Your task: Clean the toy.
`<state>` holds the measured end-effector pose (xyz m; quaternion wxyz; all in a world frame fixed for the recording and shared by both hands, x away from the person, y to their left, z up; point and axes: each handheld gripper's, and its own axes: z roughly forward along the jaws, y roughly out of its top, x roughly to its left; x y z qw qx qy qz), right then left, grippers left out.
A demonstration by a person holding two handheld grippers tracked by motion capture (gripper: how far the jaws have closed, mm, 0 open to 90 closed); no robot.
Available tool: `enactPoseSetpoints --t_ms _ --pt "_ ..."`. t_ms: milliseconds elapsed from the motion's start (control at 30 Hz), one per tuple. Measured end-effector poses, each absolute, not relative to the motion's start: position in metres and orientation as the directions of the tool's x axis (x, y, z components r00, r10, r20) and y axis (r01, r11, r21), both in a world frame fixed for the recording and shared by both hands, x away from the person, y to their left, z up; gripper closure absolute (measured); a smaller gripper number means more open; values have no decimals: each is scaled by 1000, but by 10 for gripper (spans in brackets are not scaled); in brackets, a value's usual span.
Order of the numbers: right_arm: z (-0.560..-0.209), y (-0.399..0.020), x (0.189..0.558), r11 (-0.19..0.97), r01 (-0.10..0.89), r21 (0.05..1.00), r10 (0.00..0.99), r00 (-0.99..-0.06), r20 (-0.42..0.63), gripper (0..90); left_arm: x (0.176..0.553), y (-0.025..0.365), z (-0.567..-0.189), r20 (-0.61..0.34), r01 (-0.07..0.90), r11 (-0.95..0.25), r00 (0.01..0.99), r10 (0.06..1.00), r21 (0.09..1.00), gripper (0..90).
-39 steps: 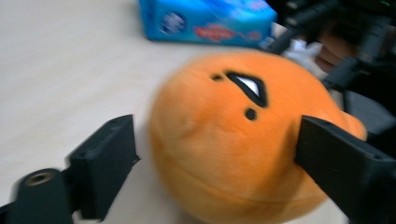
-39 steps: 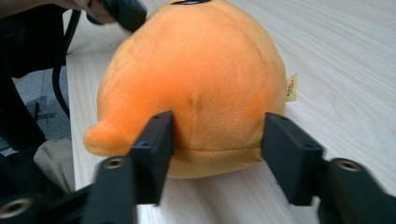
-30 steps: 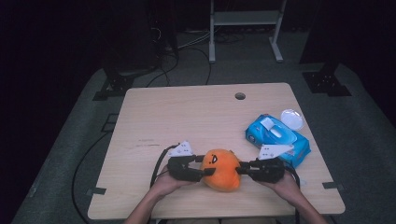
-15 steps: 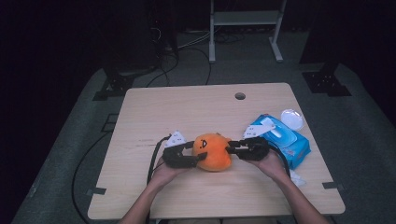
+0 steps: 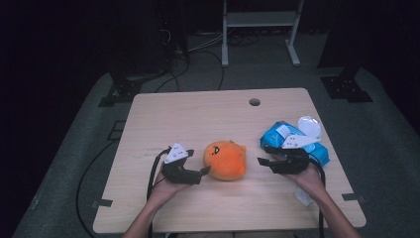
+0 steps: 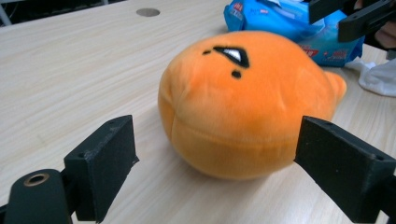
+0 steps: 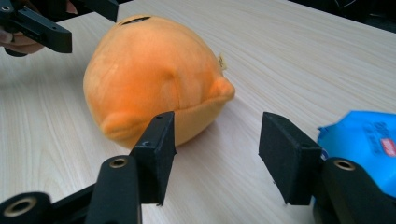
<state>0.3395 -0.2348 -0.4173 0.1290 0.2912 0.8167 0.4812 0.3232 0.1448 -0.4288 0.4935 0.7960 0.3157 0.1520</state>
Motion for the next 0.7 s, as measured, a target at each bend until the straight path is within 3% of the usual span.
enactPoseSetpoints --t_ms 700 --pt "-422 -274 315 351 387 853 641 -763 82 385 302 169 -435 -35 355 -328 723 690 875 98"
